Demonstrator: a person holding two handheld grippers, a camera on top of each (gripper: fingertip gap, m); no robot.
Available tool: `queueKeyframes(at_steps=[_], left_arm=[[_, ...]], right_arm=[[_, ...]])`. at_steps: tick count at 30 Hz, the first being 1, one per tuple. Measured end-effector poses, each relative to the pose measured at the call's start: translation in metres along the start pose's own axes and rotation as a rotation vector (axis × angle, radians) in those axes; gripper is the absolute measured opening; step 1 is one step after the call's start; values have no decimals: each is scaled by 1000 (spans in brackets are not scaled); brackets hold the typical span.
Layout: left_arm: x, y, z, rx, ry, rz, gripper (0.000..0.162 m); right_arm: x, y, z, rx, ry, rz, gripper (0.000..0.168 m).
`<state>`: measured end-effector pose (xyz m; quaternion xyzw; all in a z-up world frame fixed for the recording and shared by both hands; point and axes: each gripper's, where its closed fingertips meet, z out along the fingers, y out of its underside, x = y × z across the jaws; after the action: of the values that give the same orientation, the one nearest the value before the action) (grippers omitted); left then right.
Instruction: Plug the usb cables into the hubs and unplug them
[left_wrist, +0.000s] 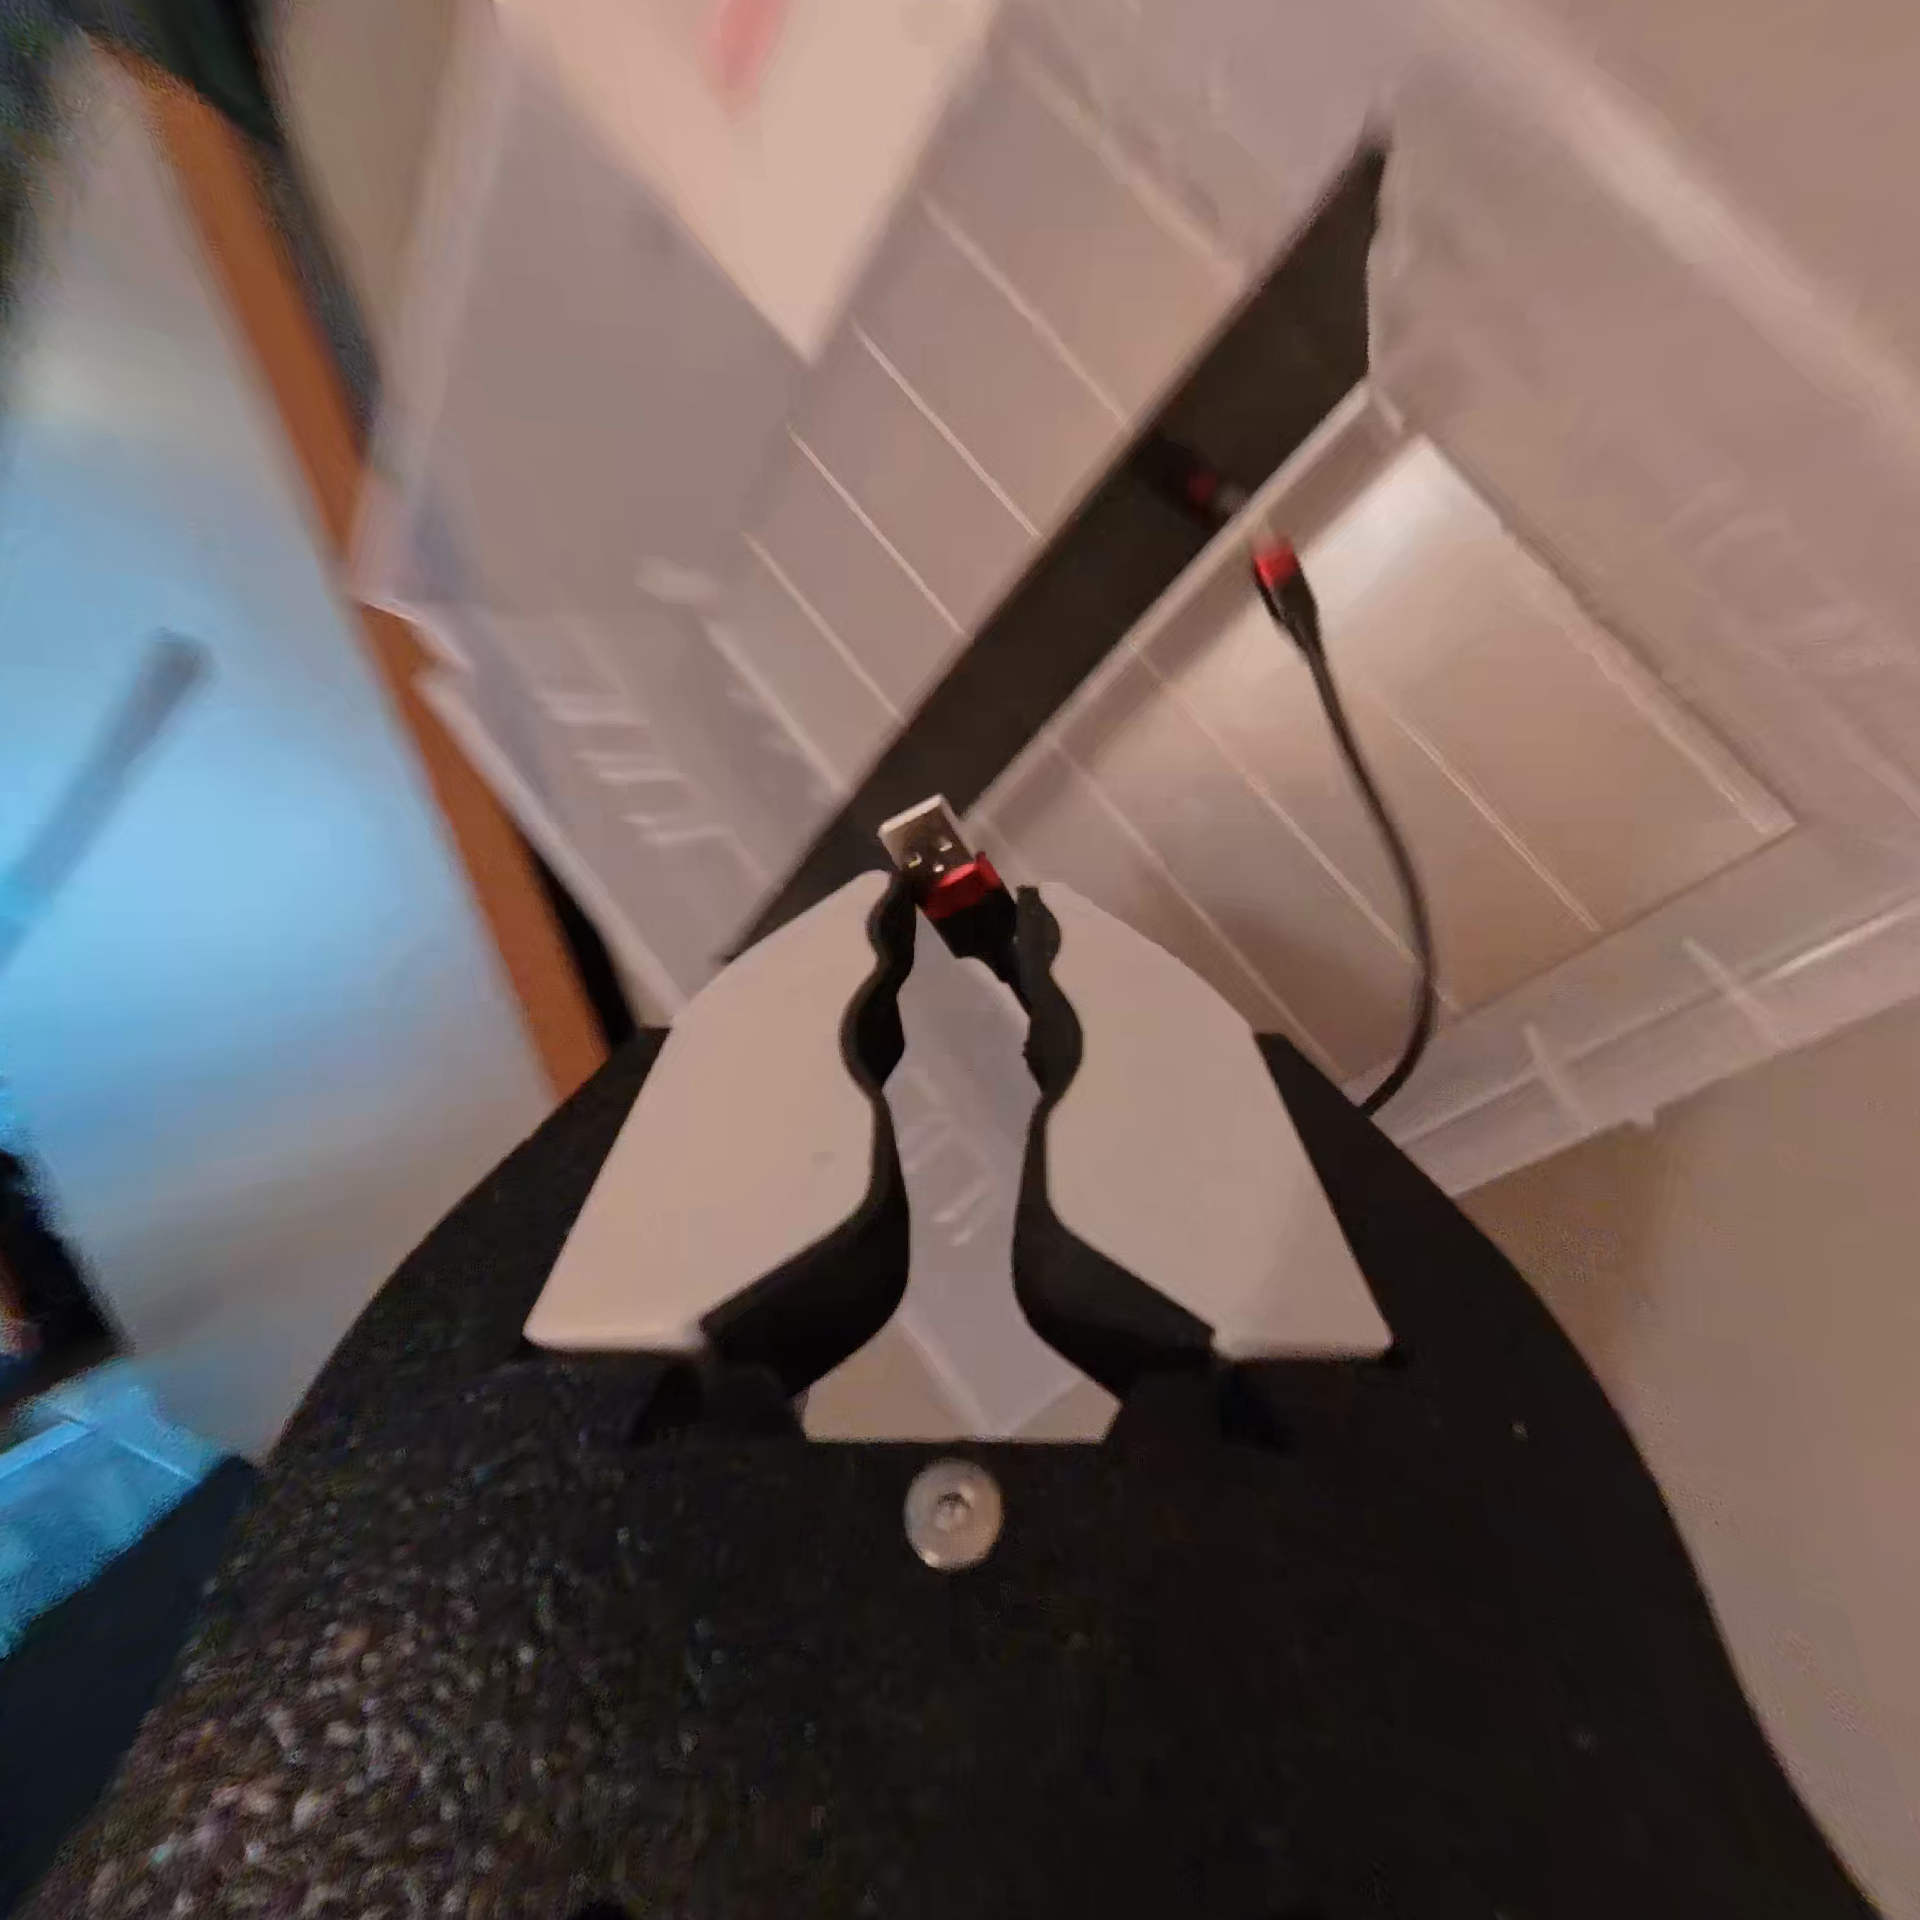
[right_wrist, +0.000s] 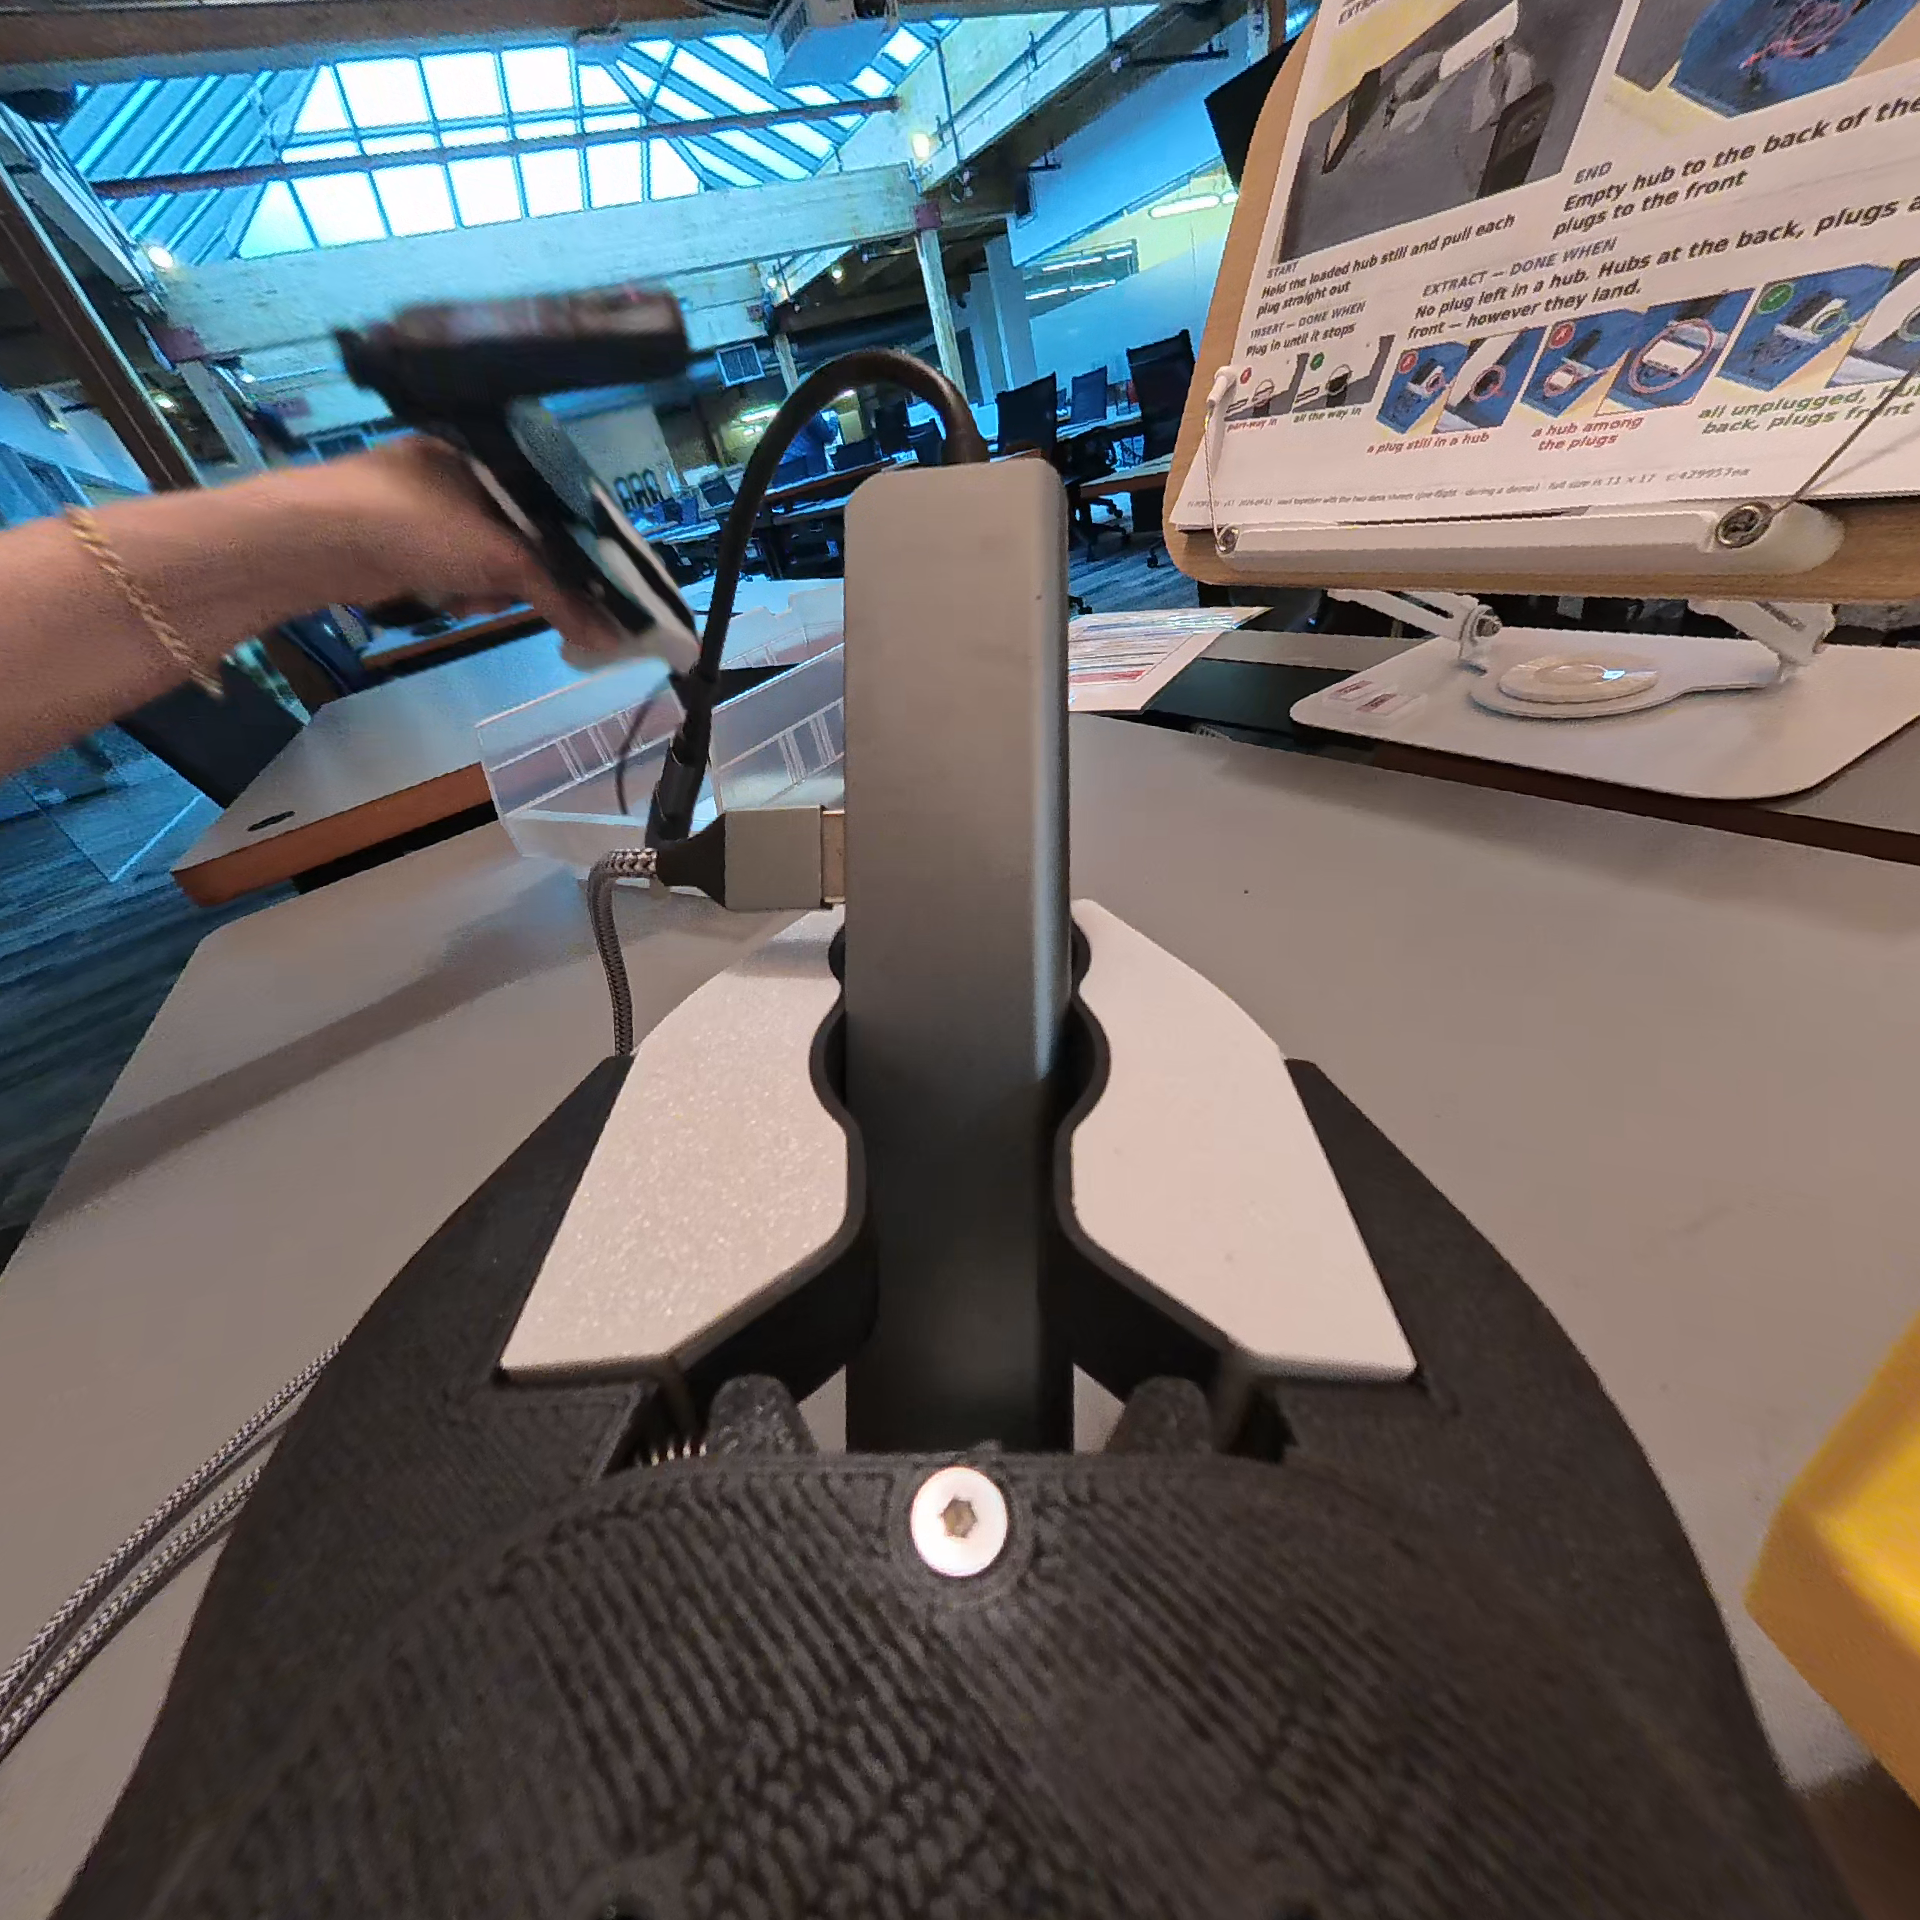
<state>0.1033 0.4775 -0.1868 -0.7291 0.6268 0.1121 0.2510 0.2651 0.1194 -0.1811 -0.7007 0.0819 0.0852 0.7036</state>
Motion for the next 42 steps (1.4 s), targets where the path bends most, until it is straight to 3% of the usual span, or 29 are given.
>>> queueKeyframes(at_steps=[3,5,9,13,17,23,32,37,42], left_arm=[[-21,-33,-74,247,-144,95,19],[-15,-55,-129,460,-149,154,19],[57,-80,-227,885,148,301,18],[134,-66,-272,1077,440,517,17],[190,-45,-287,1198,698,621,17],[219,-35,-272,1278,764,671,17],[199,-26,-310,1513,805,597,16],[183,-12,-351,1637,886,520,16],[203,-11,-336,1481,878,554,16]], right_arm=[[0,0,0,-3,1,-2,34],[0,1,0,-5,1,-1,34],[1,0,0,0,4,6,34],[2,-1,-1,9,2,12,34],[1,-1,-1,11,-2,11,34],[1,-1,-1,12,-6,12,34],[1,-1,-1,7,-10,21,34],[1,-1,-1,8,-23,33,34],[4,-6,-6,50,-55,91,34]])
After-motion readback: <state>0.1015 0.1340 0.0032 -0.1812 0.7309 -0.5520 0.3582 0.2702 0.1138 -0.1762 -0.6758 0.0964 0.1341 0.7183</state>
